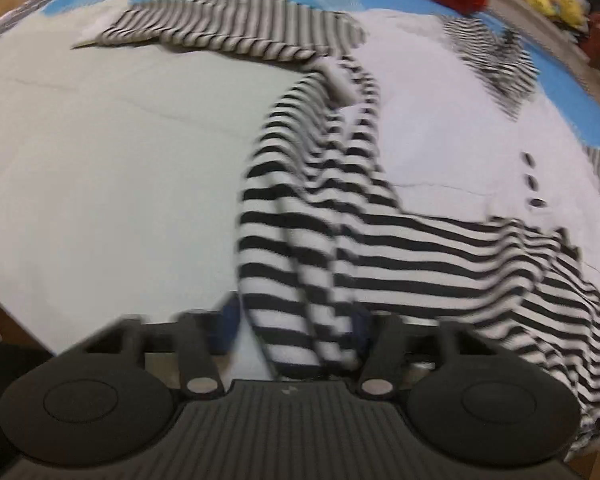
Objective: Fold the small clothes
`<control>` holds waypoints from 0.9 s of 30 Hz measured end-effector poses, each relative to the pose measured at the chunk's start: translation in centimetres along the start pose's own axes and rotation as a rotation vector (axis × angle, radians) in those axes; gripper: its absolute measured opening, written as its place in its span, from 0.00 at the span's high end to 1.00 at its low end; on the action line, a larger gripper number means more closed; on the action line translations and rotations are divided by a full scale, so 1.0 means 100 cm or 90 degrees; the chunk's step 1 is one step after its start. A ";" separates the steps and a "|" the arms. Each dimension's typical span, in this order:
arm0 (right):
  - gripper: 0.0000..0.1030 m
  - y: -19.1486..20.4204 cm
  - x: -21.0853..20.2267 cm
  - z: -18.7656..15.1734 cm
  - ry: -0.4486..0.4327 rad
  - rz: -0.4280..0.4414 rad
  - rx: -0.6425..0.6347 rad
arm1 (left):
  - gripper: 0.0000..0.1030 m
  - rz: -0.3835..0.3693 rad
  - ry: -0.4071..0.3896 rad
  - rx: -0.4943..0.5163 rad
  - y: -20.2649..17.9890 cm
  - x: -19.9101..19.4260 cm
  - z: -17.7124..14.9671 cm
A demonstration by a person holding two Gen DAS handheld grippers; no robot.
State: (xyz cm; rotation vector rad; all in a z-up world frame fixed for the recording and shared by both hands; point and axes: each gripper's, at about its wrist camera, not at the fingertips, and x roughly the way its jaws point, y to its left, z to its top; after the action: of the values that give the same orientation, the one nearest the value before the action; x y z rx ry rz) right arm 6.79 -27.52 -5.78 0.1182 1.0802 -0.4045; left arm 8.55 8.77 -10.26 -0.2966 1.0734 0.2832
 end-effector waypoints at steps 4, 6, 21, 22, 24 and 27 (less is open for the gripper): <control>0.94 -0.005 -0.012 0.002 -0.024 0.037 0.012 | 0.92 -0.037 -0.026 0.004 -0.002 -0.027 -0.007; 0.94 -0.012 -0.022 0.006 -0.043 0.029 0.027 | 0.92 -0.059 -0.030 -0.010 0.002 -0.041 -0.011; 0.48 0.013 -0.052 0.007 -0.153 0.057 -0.068 | 0.58 -0.042 -0.078 0.136 -0.040 -0.067 -0.012; 0.48 0.016 -0.040 0.006 -0.097 0.077 -0.075 | 0.58 -0.036 -0.033 0.125 -0.039 -0.054 -0.012; 0.52 0.020 -0.019 -0.001 0.002 0.068 -0.085 | 0.60 -0.009 0.029 0.110 -0.036 -0.039 -0.013; 0.55 0.017 -0.033 0.007 -0.033 0.068 -0.048 | 0.56 -0.010 -0.047 0.116 -0.038 -0.067 0.001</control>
State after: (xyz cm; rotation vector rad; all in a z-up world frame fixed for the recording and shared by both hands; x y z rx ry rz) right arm 6.68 -25.33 -2.71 0.0980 1.0313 -0.2693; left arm 7.02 4.78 -3.93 -0.1304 1.0156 0.1786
